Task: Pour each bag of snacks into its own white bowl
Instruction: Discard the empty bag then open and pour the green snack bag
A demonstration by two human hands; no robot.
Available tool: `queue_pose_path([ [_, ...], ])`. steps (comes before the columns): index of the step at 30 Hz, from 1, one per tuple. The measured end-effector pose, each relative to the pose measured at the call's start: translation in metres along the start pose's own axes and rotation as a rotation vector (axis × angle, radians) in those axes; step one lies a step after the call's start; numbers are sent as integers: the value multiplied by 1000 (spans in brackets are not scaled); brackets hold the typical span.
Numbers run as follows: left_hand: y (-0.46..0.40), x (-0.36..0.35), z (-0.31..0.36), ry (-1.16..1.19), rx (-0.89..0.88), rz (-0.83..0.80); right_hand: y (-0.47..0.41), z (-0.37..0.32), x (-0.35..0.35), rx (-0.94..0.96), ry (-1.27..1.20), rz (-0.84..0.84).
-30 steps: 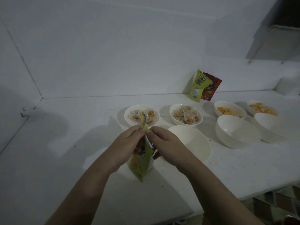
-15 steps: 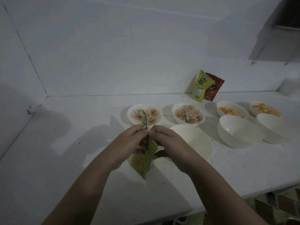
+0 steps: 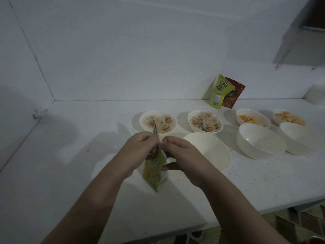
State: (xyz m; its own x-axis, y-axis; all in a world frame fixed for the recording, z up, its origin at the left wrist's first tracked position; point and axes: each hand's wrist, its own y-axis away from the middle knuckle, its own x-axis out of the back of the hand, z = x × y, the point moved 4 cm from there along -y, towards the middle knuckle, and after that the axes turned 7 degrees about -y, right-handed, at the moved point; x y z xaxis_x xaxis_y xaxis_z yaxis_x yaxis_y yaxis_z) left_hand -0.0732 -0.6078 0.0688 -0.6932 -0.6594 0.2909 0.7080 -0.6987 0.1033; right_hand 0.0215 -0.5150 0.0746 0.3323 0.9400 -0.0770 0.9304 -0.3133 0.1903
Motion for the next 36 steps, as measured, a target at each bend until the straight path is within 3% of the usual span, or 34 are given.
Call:
queue_pose_path([
  [5, 1, -3, 0, -40, -3, 96, -3, 1, 4, 51, 139, 145],
  [11, 0, 5, -10, -35, 14, 209, -4, 8, 19, 14, 94, 298],
  [18, 12, 8, -1, -245, -102, 395, -3, 5, 19, 116, 123, 371],
  [23, 9, 6, 2, -272, 20, 263, 0, -2, 9, 241, 471, 331],
  [28, -7, 6, 6, -298, 95, 159, -4, -7, 4, 167, 512, 237],
  [32, -12, 6, 11, -692, -23, 236, -7, -7, 9, 25, 674, 206],
  [36, -4, -6, 20, -766, -184, 219, -11, -7, 17, -37, 960, 246],
])
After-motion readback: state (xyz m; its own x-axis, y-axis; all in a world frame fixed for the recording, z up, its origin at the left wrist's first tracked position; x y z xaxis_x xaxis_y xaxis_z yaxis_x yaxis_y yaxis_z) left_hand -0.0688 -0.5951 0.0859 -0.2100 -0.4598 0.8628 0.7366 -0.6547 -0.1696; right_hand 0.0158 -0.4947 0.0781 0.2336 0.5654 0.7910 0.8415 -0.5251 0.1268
